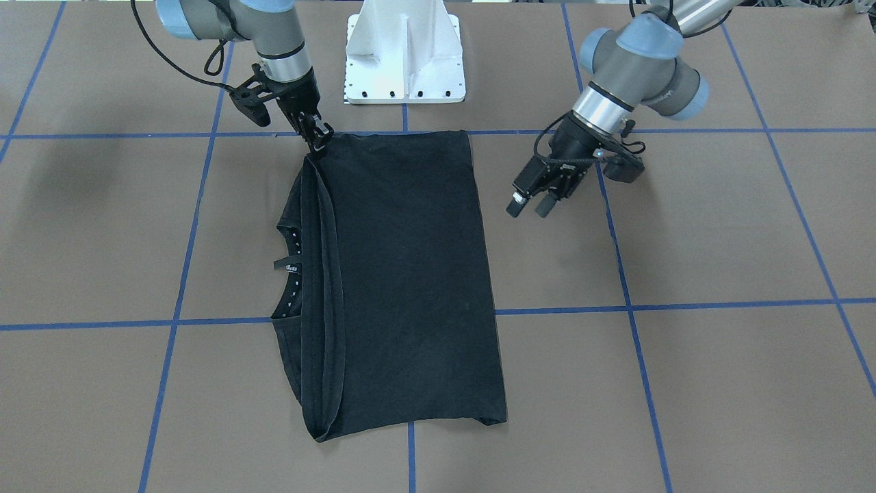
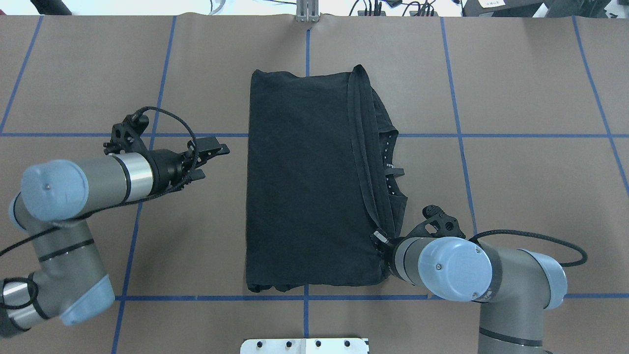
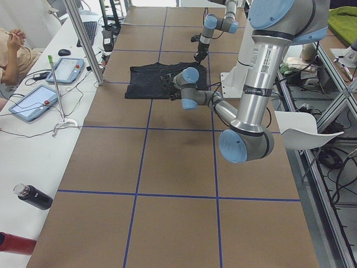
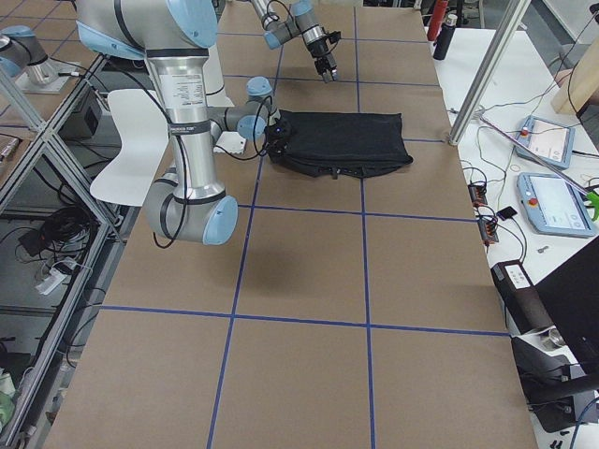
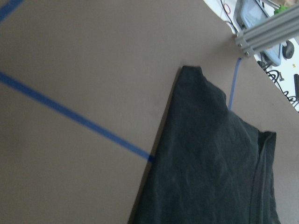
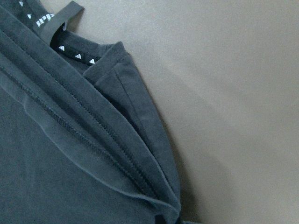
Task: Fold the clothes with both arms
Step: 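Move the left gripper to the other shirt corner nearest the robot, then grasp the shirt edge nearest the robot with both grippers, then lift the near edge with both grippers and fold it onto the far half, then open both grippers and raise both arms away from the shirt, then press the right gripper down on the folded shirt while the left arm withdraws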
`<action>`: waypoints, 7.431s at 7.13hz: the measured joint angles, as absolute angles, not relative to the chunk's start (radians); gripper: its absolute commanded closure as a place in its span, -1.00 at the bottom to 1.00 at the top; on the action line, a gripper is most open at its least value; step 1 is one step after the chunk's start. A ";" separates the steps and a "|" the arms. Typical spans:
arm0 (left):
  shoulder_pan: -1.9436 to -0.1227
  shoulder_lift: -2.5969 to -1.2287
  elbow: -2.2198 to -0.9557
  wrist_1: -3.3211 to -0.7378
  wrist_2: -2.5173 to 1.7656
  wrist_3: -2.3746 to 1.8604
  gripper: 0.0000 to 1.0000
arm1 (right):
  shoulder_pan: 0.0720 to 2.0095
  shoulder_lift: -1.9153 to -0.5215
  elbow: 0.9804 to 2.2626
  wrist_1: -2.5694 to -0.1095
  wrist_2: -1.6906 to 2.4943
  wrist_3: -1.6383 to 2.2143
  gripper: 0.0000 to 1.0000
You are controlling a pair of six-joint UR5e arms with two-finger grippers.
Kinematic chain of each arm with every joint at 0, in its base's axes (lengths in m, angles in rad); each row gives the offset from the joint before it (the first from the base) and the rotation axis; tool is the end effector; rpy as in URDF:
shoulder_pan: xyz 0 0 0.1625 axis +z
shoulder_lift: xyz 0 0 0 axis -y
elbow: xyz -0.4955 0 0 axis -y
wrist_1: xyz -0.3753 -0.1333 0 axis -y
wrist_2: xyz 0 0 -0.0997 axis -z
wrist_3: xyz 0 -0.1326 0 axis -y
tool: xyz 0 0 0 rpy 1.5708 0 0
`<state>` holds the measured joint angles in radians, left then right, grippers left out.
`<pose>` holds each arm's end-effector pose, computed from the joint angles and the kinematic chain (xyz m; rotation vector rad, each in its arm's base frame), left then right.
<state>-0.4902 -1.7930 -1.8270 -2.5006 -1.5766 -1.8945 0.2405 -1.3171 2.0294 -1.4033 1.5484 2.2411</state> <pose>0.4576 -0.3944 0.3961 0.1150 1.4370 -0.6680 -0.5251 -0.2691 0.4045 -0.1729 -0.8936 0.8594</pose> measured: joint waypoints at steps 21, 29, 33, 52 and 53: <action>-0.124 -1.747 -1.848 -2.468 -1.477 -2.166 0.68 | 0.232 -1.316 2.028 -1.401 1.548 2.243 1.00; -0.127 -1.744 -1.927 -2.468 -1.512 -2.171 1.00 | 0.235 -1.318 2.048 -1.400 1.547 2.244 1.00; -0.147 -1.684 -2.135 -2.441 -1.518 -2.209 1.00 | 0.263 -1.394 2.225 -1.400 1.613 2.244 1.00; -0.862 -2.248 -1.190 -2.600 -1.734 -1.731 -1.00 | 0.907 -0.746 1.156 -1.067 2.096 1.677 -0.48; -0.880 -2.179 -1.271 -2.598 -1.794 -1.636 -1.00 | 0.878 -0.811 1.284 -1.081 2.061 1.724 0.99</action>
